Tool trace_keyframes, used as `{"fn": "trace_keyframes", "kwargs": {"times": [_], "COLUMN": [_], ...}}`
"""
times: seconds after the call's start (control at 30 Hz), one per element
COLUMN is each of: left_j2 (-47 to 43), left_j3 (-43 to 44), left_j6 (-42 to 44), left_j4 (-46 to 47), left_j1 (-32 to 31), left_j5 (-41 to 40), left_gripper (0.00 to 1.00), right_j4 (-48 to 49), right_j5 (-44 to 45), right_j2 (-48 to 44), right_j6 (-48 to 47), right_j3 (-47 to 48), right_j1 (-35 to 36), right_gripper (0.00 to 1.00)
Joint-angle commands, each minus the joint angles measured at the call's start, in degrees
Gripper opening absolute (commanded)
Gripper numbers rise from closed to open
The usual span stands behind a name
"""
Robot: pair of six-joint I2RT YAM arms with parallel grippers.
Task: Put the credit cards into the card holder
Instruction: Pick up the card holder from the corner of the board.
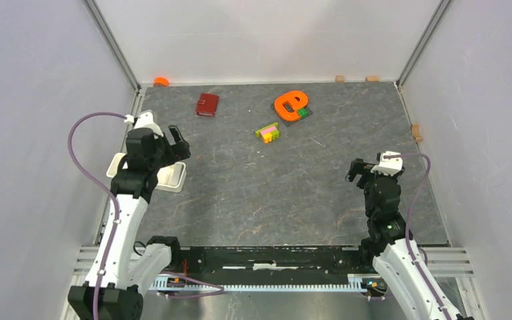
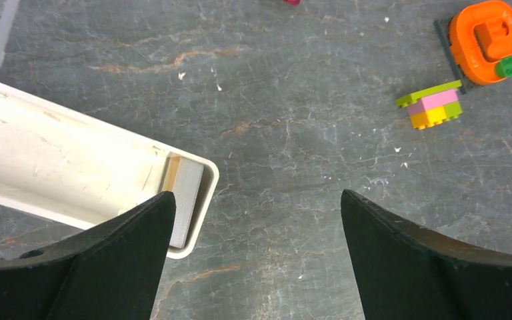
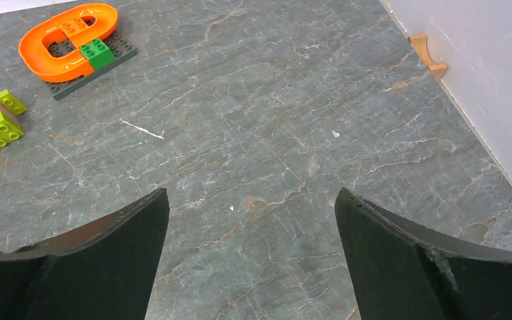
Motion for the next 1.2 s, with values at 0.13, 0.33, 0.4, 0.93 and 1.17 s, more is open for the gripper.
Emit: {"fn": "trace_keyframes", "kwargs": {"times": [0.13,0.33,0.4,0.93,1.17], "left_j2": [20.04,41.08,48.26,79.93,86.04], "left_j3": [12.34,28.84,35.37,65.12,66.5], "left_j6": [-2.54,-0.22,-0.02,-3.69,-5.54], "left_j4": [4.91,4.17,2.24,-2.9,-0.7], "left_j1": [0.24,0.23,0.26,5.64,7.33], "left_j5": [16.78,13.92,13.41,17.86,19.88], "left_gripper": [1.0,1.0,1.0,0.89,0.86], "right_j4": [0.47,0.27,0.47,1.35,1.78], "right_j5": [-2.32,-6.44,-7.75,-11.71,-13.19], "right_j2": [1.37,3.92,4.31,6.11,7.43], "right_j6": [-0.45,-1.59,-1.82,-2.46,-2.67], "right_j3": [2.57,3.47,3.47,3.65,3.85], "right_j1": [-0.22,-0.19,-0.15,-0.2,-0.2], "right_gripper": [0.98,0.98,0.98,0.98,0.98]}}
